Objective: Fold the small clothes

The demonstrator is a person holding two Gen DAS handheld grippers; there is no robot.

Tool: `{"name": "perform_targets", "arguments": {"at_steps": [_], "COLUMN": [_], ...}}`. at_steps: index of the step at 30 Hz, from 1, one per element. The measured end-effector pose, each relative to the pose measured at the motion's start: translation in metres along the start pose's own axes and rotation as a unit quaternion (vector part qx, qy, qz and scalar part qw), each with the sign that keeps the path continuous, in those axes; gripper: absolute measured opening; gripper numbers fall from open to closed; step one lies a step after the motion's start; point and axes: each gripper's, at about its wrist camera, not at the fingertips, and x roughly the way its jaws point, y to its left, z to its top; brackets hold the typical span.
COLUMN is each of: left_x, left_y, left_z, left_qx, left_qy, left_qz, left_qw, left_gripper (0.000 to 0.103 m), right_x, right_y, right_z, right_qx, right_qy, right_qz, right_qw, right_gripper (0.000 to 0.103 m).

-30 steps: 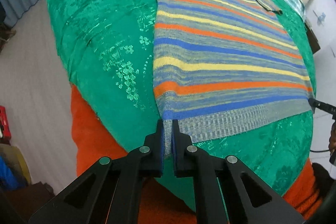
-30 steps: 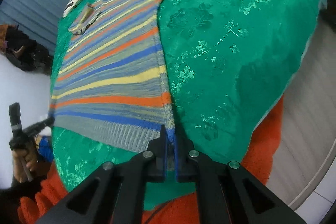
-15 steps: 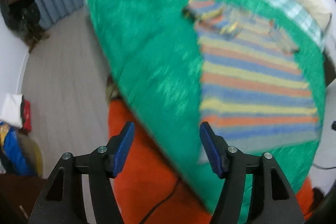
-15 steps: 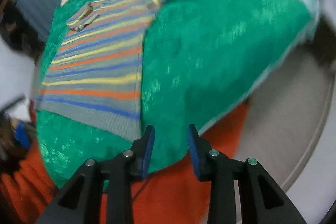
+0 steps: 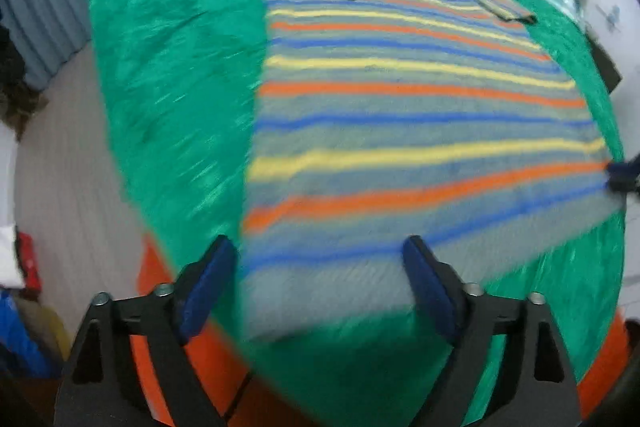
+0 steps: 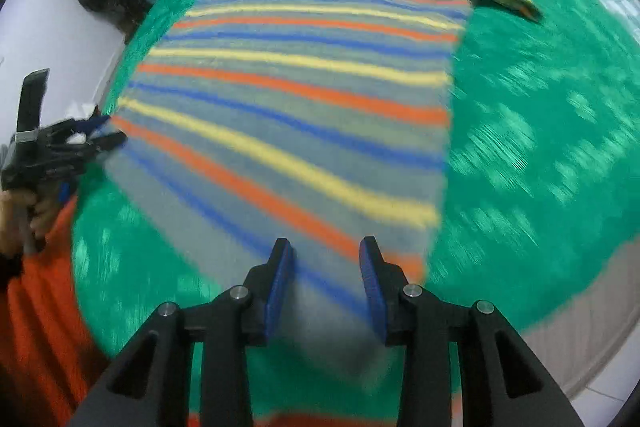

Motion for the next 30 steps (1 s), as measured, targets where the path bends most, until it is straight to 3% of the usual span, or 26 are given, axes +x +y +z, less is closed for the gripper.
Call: {"name": "perform_targets", "arguments": {"at_steps": [3,5,7,10,12,15,16,17,20,22,24,26,30], "left_x": [-0.018,-0.025,-0.030,-0.035,-0.031,-0.022,-0.018,-0.015,-0.014,-0.015,-0.014,-0.012,-0.011], "left_y": [0.018,0.028,0.038,0.042,0.045,0.048,0.049,0.051,0.053,0.054,0.051,0.047,0.032], "left_z": [-0.003,0.003,0.016,0.022,0.026,0.027,0.027,0.027,0.027,0.025,0.026,0.030,0.038], "left_qx": [-0.037,-0.073,-0.107,-0.133,-0.144,-0.152,-0.154,-0.155,-0.160,-0.161,-0.161,-0.159,-0.147], "left_qy": [-0.012,-0.021,-0.029,-0.037,-0.033,-0.015,-0.007,0.000,0.004,0.006,0.007,0.007,0.008], "left_qz": [-0.005,-0.004,-0.003,0.002,0.011,0.022,0.026,0.029,0.027,0.025,0.020,0.011,0.000], "left_qw": [0.9992,0.9971,0.9938,0.9904,0.9890,0.9880,0.9878,0.9874,0.9868,0.9867,0.9868,0.9871,0.9891], "left_gripper": [0.089,0.089,0.089,0.089,0.089,0.089,0.089,0.089,0.089,0.089,0.089,0.089,0.089], "right_x": [-0.033,-0.049,-0.046,-0.015,0.028,0.079,0.087,0.090,0.049,0.008,-0.030,-0.050,-0.044], "right_y": [-0.016,-0.032,-0.049,-0.062,-0.061,-0.070,-0.078,-0.091,-0.138,-0.184,-0.242,-0.289,-0.319], "right_z": [0.016,0.048,0.094,0.157,0.197,0.232,0.239,0.244,0.239,0.220,0.185,0.146,0.108], "right_qx": [-0.028,-0.052,-0.074,-0.096,-0.129,-0.143,-0.125,-0.092,0.008,0.099,0.220,0.305,0.362], "right_qy": [-0.019,-0.058,-0.092,-0.094,-0.076,-0.062,-0.058,-0.060,-0.125,-0.176,-0.217,-0.226,-0.210], "right_qz": [-0.047,-0.093,-0.124,-0.123,-0.125,-0.152,-0.150,-0.136,-0.121,-0.111,-0.108,-0.108,-0.075], "right_qw": [0.998,0.993,0.985,0.983,0.981,0.976,0.979,0.985,0.985,0.973,0.945,0.919,0.905], "right_gripper": [0.042,0.060,0.060,0.060,0.060,0.057,0.037,0.008,0.008,0.008,0.008,0.008,0.007]}}
